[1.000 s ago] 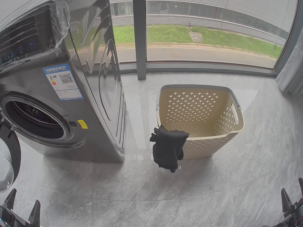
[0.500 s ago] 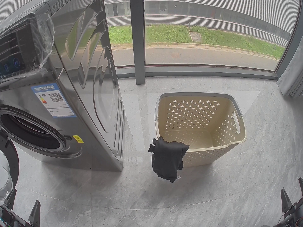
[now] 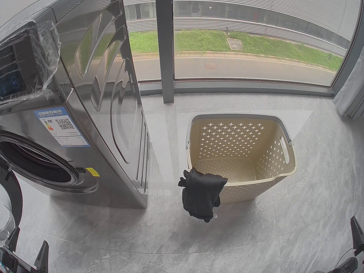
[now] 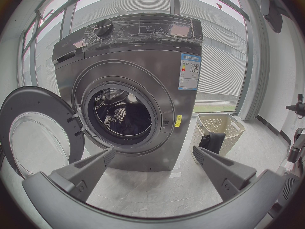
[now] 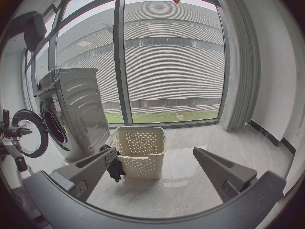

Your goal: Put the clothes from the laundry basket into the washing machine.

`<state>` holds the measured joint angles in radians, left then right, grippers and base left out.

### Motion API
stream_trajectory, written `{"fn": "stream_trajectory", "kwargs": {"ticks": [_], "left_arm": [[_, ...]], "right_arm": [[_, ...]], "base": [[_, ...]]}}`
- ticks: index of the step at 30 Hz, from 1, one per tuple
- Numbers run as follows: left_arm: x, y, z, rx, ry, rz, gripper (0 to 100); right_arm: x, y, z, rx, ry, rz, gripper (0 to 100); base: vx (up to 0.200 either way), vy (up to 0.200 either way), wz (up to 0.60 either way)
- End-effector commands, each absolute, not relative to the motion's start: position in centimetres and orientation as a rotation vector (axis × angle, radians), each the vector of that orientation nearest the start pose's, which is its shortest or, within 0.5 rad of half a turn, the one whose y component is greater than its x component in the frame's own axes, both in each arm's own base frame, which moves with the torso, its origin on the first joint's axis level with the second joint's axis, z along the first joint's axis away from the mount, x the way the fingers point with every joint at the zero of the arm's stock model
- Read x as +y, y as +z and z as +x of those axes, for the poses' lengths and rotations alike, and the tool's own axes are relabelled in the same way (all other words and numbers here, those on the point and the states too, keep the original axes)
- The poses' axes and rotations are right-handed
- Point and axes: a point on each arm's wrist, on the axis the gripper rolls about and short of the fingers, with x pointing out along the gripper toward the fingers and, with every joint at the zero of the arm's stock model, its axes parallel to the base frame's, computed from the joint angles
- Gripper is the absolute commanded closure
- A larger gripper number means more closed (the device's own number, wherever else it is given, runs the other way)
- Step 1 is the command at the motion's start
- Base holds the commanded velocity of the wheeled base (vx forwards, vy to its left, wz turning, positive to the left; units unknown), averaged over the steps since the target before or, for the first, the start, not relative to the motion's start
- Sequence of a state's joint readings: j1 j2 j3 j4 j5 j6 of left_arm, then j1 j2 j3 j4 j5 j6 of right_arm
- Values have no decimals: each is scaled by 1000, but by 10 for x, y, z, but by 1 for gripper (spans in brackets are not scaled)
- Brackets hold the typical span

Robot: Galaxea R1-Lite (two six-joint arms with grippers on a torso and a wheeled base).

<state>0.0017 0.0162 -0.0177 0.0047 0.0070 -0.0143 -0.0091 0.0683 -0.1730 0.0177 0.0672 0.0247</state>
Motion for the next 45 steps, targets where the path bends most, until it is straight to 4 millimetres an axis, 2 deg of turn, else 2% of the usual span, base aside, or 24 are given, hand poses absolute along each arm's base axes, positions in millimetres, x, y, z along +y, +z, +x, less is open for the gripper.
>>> {"fn": "stream_trajectory", "kwargs": {"ticks": [1,2,3,5,7,11,12,14,19,24,25,38,45], "left_arm": [[0,76,-23,8,6,-14,0],[0,76,-23,8,6,-14,0],[0,76,-23,8,6,-14,0],[0,76,-23,8,6,-12,0],[0,76,-23,8,6,-12,0],[0,76,-23,8,6,-12,0],[0,76,-23,8,6,-12,0],[0,76,-23,8,6,-12,0],[0,76,-23,8,6,-12,0],[0,76,-23,8,6,-14,0],[0,76,-23,8,6,-14,0],[0,76,-23,8,6,-14,0],[0,76,-23,8,6,-14,0]], "right_arm": [[4,163,31,285,203,30,0],[4,163,31,285,203,30,0],[5,162,55,370,235,13,0],[10,159,77,440,297,5,0],[20,153,89,506,387,2,0],[44,142,105,640,401,24,0],[44,142,105,640,401,24,0],[70,136,117,671,400,68,0],[110,121,138,666,367,113,0],[131,104,158,667,334,77,0],[142,100,168,664,340,80,0],[182,81,212,654,324,88,0],[206,67,232,649,285,154,0]], "base": [[0,0,0],[0,0,0],[0,0,0],[0,0,0],[0,0,0],[0,0,0],[0,0,0],[0,0,0],[0,0,0],[0,0,0],[0,0,0],[0,0,0],[0,0,0]]}}
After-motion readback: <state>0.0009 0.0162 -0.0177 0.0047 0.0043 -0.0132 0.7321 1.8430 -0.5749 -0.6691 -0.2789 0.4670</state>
